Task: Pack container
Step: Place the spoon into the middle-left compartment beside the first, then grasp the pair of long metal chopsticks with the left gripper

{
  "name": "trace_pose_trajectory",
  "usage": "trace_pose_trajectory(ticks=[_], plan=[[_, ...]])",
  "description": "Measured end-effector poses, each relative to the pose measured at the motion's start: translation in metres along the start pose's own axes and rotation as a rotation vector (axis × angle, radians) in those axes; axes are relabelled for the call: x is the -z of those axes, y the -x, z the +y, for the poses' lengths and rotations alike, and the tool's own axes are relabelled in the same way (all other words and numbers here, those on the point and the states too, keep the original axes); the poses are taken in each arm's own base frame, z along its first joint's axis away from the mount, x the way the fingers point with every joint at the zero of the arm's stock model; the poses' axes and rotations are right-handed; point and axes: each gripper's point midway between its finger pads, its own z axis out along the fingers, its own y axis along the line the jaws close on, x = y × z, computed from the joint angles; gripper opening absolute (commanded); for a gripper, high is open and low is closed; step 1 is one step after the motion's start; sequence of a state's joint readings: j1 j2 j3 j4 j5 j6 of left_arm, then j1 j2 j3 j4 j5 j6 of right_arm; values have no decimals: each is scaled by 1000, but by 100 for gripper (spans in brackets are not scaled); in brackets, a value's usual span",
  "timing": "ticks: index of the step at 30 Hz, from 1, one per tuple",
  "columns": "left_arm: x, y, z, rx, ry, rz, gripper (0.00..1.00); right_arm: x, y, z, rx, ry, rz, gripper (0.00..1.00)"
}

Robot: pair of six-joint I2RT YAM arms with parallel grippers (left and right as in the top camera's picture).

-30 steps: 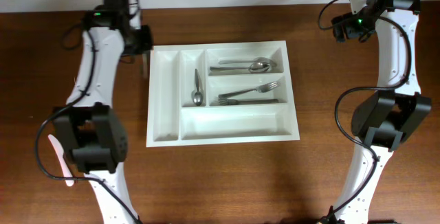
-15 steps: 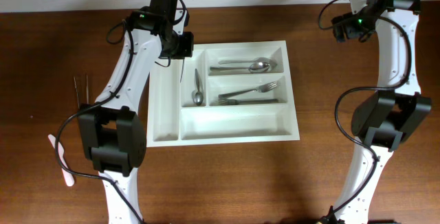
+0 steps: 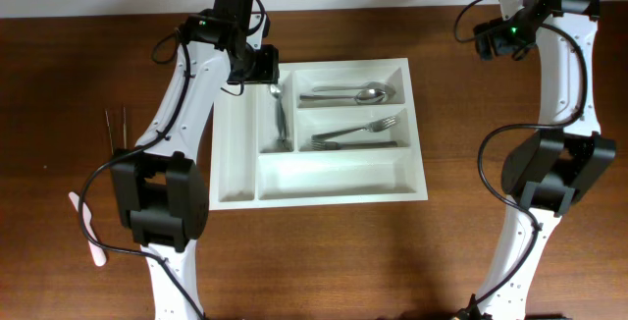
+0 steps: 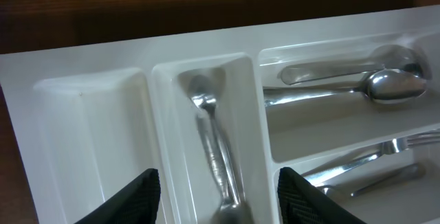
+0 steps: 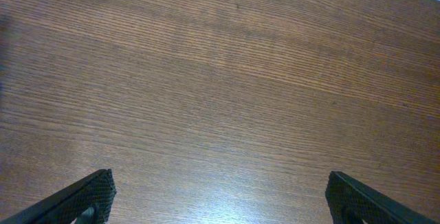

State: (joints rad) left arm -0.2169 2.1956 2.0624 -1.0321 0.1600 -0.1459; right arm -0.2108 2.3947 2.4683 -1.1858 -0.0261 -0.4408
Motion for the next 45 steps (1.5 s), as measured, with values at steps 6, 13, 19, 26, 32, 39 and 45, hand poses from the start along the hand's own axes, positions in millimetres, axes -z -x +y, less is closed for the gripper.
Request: trace_pose_trajectory(ticks=[6, 13, 19, 26, 32, 39, 45], plan=[[4, -13, 32, 34, 111, 52, 57, 0, 0, 0, 0, 0, 0, 99], [30, -51, 134, 200, 289, 197, 58, 0, 0, 0, 0, 0, 0, 99], [51, -60, 209, 290, 379, 184, 58, 0, 0, 0, 0, 0, 0, 99], [48, -75, 254, 355, 417, 177, 54, 0, 0, 0, 0, 0, 0, 99], [22, -106, 279, 402, 428, 213, 54, 0, 0, 0, 0, 0, 0, 99], [3, -140, 295, 433, 429, 260, 54, 0, 0, 0, 0, 0, 0, 99], [-5, -152, 299, 416, 426, 279, 38, 0, 0, 0, 0, 0, 0, 99]])
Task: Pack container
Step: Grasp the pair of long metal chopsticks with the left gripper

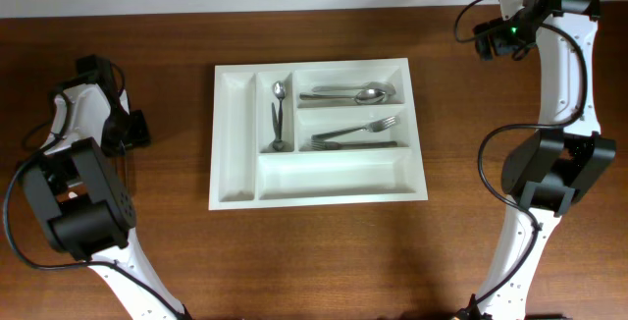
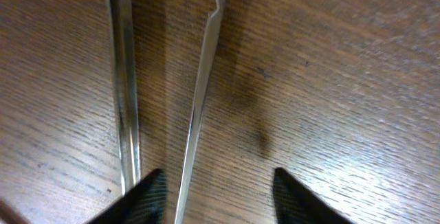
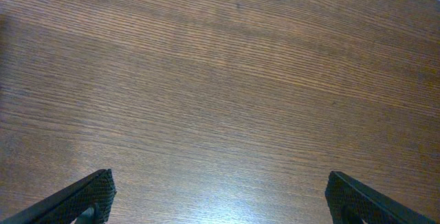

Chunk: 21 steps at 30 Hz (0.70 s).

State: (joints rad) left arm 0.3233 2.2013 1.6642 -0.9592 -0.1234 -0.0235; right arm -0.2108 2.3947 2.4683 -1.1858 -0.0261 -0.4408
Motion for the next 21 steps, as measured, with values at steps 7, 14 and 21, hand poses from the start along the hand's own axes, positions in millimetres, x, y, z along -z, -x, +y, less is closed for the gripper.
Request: trace_pose_trajectory(ticks=[7, 14, 21], plan=[[-10, -2, -1, -12, 0, -16, 2, 0, 0, 0, 0, 0, 0, 99], [-8, -9, -1, -25, 0, 8, 2, 0, 0, 0, 0, 0, 0, 99], [19, -1, -19, -50, -64, 34, 2, 0, 0, 0, 0, 0, 0, 99]])
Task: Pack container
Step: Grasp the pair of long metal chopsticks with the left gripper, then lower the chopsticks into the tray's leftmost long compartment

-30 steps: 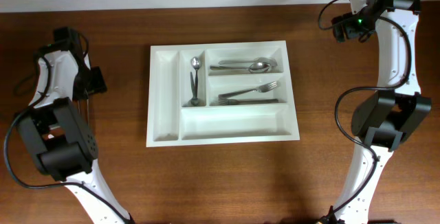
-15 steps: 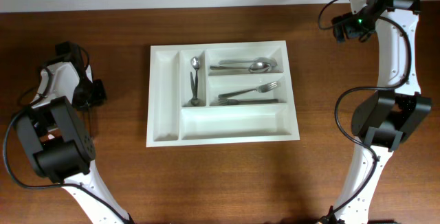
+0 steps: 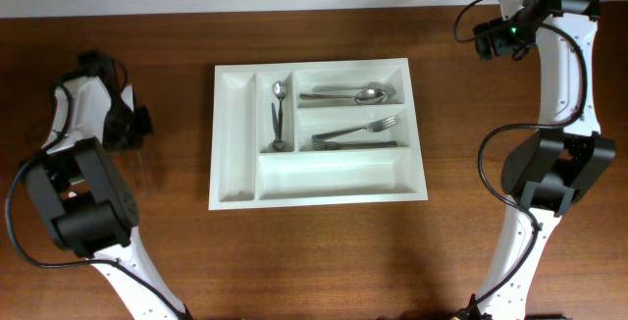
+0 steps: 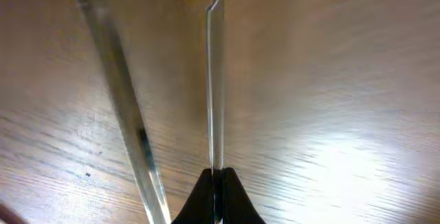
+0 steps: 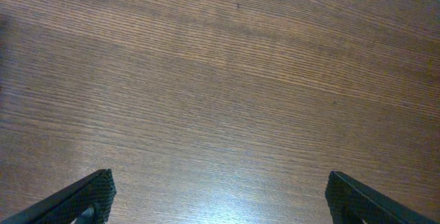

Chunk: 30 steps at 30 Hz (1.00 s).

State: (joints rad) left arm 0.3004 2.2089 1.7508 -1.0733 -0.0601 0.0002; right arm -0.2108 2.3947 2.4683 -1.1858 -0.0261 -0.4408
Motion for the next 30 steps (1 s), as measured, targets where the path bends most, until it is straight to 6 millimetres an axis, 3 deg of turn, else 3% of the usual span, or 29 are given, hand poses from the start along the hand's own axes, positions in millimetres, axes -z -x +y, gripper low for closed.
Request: trace_pose_trajectory(ticks=[5, 7, 10, 16, 19, 24, 25, 27, 30], plan=[[69, 44, -52, -76, -72, -156, 2, 0, 0, 0, 0, 0, 0, 98], [92, 54, -78, -109, -96, -212, 2, 0, 0, 0, 0, 0, 0, 99], [109, 54, -121, -155, -135, -247, 2, 0, 0, 0, 0, 0, 0, 99], [112, 26, -193, -235, -198, -214, 2, 0, 0, 0, 0, 0, 0, 99], [109, 18, -211, -262, -208, -200, 2, 0, 0, 0, 0, 0, 0, 99], [88, 6, -232, -297, -201, -147, 2, 0, 0, 0, 0, 0, 0, 99], [82, 4, -235, -302, -197, -133, 4, 0, 0, 0, 0, 0, 0, 99], [74, 2, -239, -310, -193, -115, 31, 0, 0, 0, 0, 0, 0, 99], [70, 1, -239, -303, -192, -107, 43, 0, 0, 0, 0, 0, 0, 99]])
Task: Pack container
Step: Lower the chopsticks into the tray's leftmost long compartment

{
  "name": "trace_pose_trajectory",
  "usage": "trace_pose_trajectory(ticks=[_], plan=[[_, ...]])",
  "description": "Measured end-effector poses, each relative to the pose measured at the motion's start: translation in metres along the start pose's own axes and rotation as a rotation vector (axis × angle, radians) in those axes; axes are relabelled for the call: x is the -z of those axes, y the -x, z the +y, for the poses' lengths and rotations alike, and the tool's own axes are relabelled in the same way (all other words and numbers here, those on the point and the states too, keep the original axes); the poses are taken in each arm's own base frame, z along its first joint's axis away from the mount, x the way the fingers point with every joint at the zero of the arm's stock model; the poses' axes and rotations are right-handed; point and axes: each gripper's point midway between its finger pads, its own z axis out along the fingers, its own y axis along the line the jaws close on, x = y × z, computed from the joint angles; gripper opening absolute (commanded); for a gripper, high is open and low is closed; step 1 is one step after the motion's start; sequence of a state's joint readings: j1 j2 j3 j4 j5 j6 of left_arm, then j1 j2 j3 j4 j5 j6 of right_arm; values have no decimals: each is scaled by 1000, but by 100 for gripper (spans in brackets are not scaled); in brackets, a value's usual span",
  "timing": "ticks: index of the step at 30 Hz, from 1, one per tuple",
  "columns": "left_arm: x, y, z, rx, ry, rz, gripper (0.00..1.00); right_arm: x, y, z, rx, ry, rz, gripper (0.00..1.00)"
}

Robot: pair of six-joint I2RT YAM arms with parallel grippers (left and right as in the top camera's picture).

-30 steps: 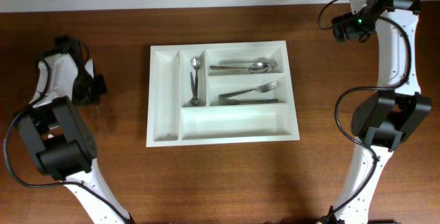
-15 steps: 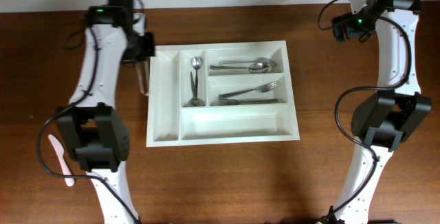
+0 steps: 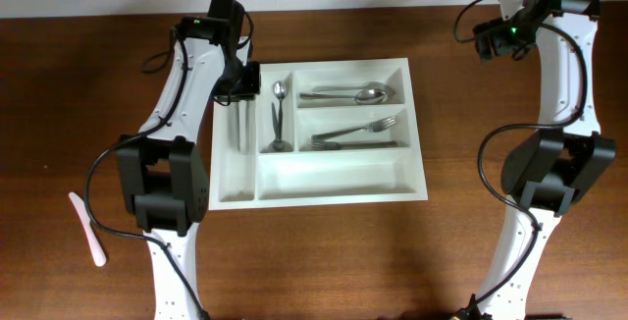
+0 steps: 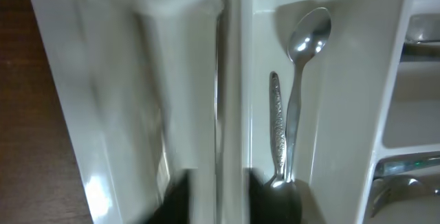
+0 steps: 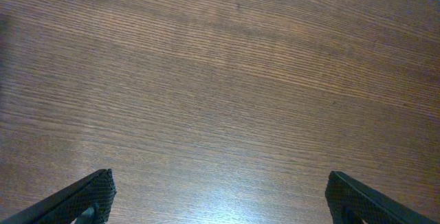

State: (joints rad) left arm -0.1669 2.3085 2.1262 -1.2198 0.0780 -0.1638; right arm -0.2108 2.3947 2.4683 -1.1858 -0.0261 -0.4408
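Observation:
The white cutlery tray lies mid-table. A thin table knife lies lengthwise in its long left compartment; the left wrist view shows the knife edge-on and blurred. My left gripper hovers over that compartment's far end. In its own view the left gripper is open, fingers parted either side of the knife. A teaspoon lies in the neighbouring slot. My right gripper is at the far right, and the right gripper is open over bare wood.
Spoons fill the tray's upper right slot and forks the slot below it. A pale spatula lies on the table at the front left. The arm bases stand at the front left and right.
My left gripper was shut on a knife on the table at the far left. It is now over the tray's left compartment with its fingers parted, and the knife lies there. The right arm is unchanged.
First my left gripper stood open over the teaspoon slot of the tray. Then it was open over two knives on the table at the left, then shut on one of them. Now that knife is in the tray's left compartment.

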Motion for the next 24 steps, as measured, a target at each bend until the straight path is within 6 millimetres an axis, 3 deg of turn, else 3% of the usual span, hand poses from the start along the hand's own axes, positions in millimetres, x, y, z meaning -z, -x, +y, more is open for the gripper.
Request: trace_pose_trajectory(ticks=[5, 8, 11, 18, 21, 24], plan=[[2, -2, 5, 16, 3, 13, 46, 0, 0, 0, 0, 0, 0, 99], [20, -5, 17, 43, 13, 34, 48, 0, 0, 0, 0, 0, 0, 99], [48, -9, 46, 100, 53, 51, 49, 0, 0, 0, 0, 0, 0, 99], [116, -41, 149, 300, 185, 78, 49, 0, 0, 0, 0, 0, 0, 99], [134, -43, 162, 335, 192, 37, 49, 0, 0, 0, 0, 0, 0, 99], [141, -33, 155, 320, 179, -19, 47, 0, 0, 0, 0, 0, 0, 99]])
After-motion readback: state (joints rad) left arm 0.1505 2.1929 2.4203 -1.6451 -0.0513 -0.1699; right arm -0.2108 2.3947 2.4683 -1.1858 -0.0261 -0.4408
